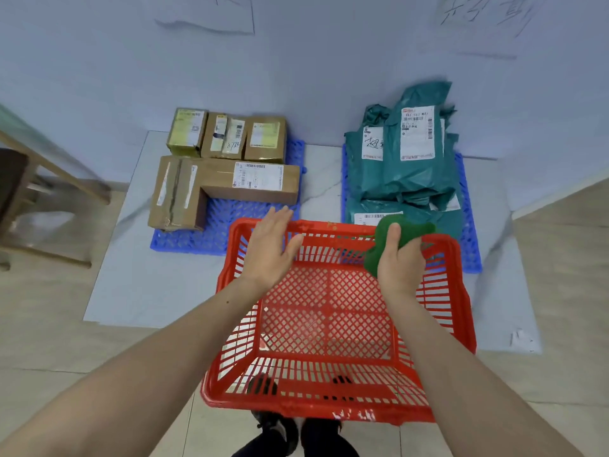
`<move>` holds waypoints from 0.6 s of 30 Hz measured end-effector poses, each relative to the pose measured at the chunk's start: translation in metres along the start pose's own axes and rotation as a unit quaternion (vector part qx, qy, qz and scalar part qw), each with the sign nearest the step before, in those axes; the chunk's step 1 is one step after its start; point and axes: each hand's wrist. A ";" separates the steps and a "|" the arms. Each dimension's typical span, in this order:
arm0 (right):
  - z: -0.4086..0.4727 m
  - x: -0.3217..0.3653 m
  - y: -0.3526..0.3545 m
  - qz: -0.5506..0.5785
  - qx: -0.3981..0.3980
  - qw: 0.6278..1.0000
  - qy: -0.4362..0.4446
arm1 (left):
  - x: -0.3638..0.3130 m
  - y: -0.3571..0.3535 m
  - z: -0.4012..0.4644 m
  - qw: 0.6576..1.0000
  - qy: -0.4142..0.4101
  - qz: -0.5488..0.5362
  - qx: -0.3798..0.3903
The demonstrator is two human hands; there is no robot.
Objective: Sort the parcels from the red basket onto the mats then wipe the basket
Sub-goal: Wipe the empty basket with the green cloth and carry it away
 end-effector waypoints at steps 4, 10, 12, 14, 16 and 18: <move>0.005 -0.008 -0.028 -0.040 0.061 0.997 0.022 | 0.014 -0.013 0.010 0.997 -0.017 0.065 0.039; -0.002 -0.004 -0.059 0.040 0.085 0.995 0.018 | 0.023 -0.021 0.007 0.999 -0.026 0.029 0.036; -0.005 0.001 -0.071 0.074 0.115 0.990 0.024 | 0.025 -0.021 0.007 0.998 -0.029 0.019 0.042; -0.010 0.005 -0.082 0.124 0.127 0.984 0.019 | 0.025 -0.020 0.006 0.998 -0.027 -0.007 0.052; -0.009 0.003 -0.089 0.191 0.122 0.974 -0.016 | 0.022 -0.017 0.006 0.997 -0.010 -0.040 0.061; -0.005 0.001 -0.086 0.255 0.108 0.959 -0.068 | 0.019 -0.013 0.004 0.996 0.009 -0.059 0.069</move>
Point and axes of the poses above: each hand's wrist, its own z-axis towards the middle knuckle, its own y-axis out of the back of the hand, x = y × z, and after that the axes turned 9 degrees about y, right-handed
